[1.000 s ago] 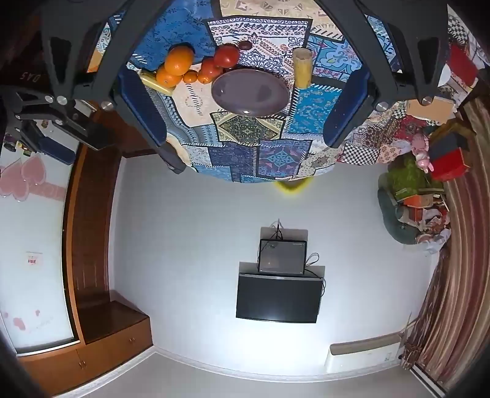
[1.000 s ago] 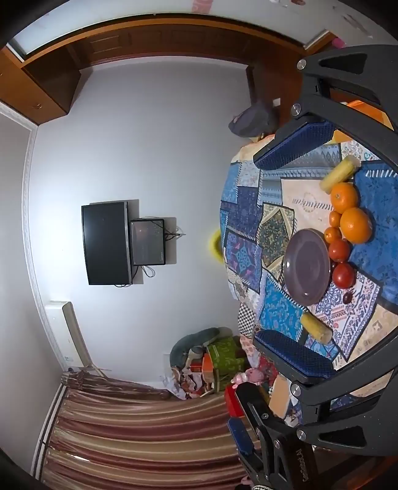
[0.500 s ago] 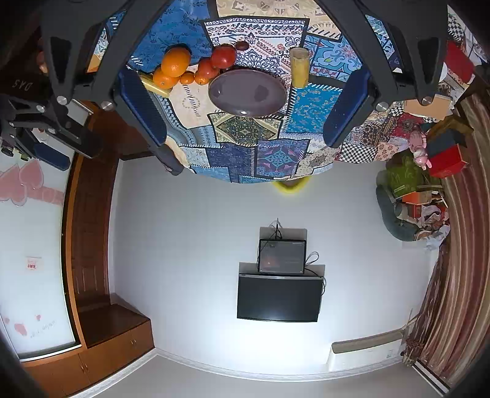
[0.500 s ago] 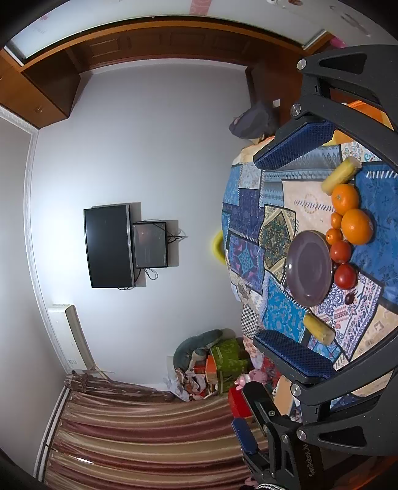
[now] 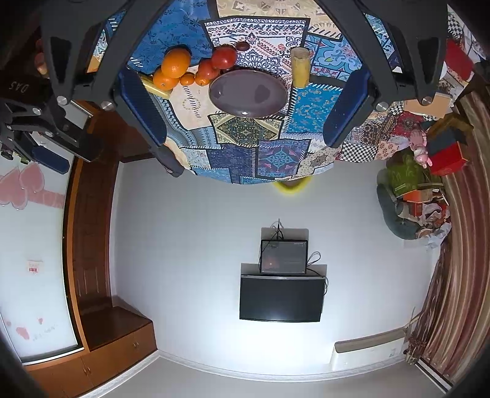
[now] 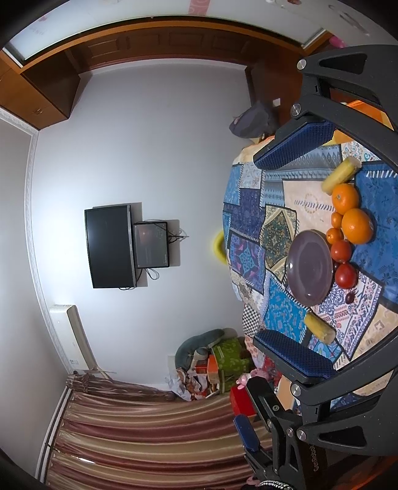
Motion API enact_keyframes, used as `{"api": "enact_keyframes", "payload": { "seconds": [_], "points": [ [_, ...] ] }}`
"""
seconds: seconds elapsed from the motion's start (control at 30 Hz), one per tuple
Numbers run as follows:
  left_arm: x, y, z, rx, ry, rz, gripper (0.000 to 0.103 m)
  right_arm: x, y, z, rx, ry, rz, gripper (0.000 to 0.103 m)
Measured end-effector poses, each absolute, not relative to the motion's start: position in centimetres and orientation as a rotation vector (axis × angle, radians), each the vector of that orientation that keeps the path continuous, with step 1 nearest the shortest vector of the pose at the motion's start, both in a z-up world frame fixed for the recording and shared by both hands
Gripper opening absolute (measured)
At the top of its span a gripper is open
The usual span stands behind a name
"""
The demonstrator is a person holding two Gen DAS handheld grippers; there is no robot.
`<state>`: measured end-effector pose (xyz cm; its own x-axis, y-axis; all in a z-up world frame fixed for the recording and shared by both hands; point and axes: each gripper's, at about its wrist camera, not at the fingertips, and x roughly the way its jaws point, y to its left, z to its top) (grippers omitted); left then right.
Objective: Organize fruits
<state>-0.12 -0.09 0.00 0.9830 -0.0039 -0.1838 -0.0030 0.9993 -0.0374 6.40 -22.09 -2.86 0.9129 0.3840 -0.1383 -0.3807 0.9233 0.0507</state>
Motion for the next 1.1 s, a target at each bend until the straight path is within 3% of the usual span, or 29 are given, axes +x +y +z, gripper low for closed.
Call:
{"api": "enact_keyframes", "payload": {
  "seconds": [1.1],
  "points": [
    [-0.17,-0.11,0.08,-0.035,0.174,0.012,0.103,5.89,-21.86,-2.81,0.022,0.139,0.395,0.103]
  ]
}}
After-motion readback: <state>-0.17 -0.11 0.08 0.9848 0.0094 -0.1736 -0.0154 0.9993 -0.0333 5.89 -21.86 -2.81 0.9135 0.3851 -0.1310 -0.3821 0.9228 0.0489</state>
